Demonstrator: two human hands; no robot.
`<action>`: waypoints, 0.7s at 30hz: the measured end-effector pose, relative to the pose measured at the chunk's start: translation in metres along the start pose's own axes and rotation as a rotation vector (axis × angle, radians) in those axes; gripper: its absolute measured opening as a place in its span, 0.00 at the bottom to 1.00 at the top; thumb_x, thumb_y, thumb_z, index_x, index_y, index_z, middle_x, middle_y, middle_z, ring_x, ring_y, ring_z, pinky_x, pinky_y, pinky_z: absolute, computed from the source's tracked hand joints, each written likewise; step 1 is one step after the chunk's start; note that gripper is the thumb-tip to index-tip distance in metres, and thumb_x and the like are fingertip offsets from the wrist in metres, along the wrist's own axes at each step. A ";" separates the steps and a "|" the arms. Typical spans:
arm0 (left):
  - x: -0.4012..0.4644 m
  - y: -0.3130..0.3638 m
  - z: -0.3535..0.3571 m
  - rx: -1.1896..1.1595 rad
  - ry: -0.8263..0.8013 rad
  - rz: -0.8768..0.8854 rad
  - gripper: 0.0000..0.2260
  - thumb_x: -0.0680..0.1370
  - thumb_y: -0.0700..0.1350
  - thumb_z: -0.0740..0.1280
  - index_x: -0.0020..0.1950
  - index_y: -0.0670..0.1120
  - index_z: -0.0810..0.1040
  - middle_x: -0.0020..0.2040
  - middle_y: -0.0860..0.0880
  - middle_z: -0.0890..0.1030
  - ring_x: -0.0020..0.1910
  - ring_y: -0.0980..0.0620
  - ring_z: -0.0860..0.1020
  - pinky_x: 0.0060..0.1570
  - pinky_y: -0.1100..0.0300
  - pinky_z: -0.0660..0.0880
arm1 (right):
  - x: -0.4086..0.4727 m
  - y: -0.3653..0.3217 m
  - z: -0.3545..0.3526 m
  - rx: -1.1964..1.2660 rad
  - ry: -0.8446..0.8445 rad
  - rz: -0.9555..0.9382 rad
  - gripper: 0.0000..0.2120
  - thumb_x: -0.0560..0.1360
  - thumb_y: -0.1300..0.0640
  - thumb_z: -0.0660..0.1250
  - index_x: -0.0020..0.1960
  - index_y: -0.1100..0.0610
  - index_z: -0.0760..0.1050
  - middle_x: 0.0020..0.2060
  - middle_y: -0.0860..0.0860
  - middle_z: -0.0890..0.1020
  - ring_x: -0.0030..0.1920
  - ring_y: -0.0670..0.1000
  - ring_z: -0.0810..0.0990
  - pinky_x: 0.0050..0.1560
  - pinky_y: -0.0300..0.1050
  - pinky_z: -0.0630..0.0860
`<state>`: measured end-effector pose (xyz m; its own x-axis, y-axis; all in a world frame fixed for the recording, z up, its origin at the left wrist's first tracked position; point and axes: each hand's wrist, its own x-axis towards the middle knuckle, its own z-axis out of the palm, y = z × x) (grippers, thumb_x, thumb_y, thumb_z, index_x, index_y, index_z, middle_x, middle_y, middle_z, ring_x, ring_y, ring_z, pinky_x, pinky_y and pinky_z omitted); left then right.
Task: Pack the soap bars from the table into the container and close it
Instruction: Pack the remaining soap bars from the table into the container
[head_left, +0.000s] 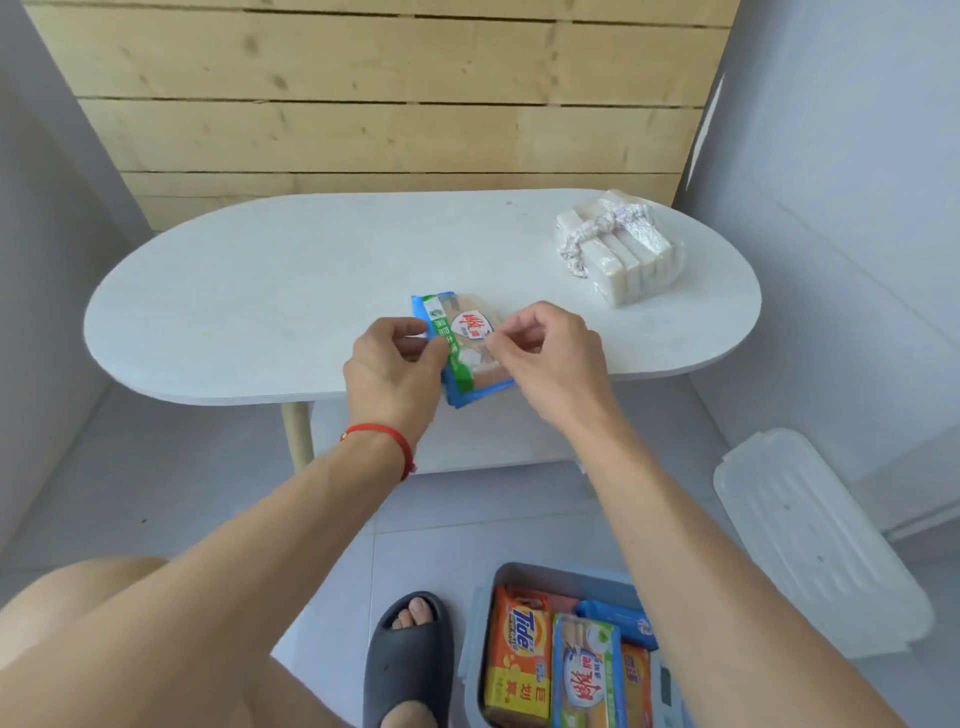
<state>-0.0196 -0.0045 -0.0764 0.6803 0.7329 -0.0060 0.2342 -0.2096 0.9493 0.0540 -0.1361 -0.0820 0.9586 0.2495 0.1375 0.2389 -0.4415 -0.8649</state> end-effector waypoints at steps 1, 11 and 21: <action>-0.013 -0.002 0.000 -0.038 -0.034 -0.008 0.09 0.75 0.42 0.70 0.54 0.46 0.79 0.45 0.49 0.85 0.43 0.52 0.84 0.42 0.58 0.79 | -0.008 0.002 -0.006 0.015 0.006 0.009 0.04 0.73 0.53 0.75 0.46 0.51 0.82 0.38 0.43 0.85 0.40 0.42 0.84 0.44 0.40 0.80; -0.095 -0.034 0.012 -0.215 -0.460 -0.403 0.14 0.75 0.27 0.66 0.58 0.38 0.72 0.49 0.37 0.83 0.44 0.43 0.84 0.51 0.46 0.82 | -0.079 0.074 -0.083 0.294 -0.406 0.296 0.14 0.72 0.63 0.78 0.57 0.58 0.84 0.50 0.54 0.88 0.51 0.49 0.86 0.50 0.39 0.82; -0.097 -0.092 0.049 0.432 -0.777 -0.503 0.12 0.77 0.33 0.64 0.58 0.44 0.77 0.51 0.44 0.79 0.50 0.47 0.79 0.44 0.55 0.82 | -0.128 0.163 -0.047 -0.508 -0.543 0.027 0.15 0.71 0.58 0.78 0.57 0.50 0.84 0.47 0.44 0.82 0.46 0.43 0.78 0.43 0.37 0.73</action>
<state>-0.0733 -0.0874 -0.1788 0.6603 0.2097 -0.7211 0.7431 -0.3214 0.5869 -0.0221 -0.2809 -0.2177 0.7851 0.5657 -0.2522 0.3850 -0.7647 -0.5167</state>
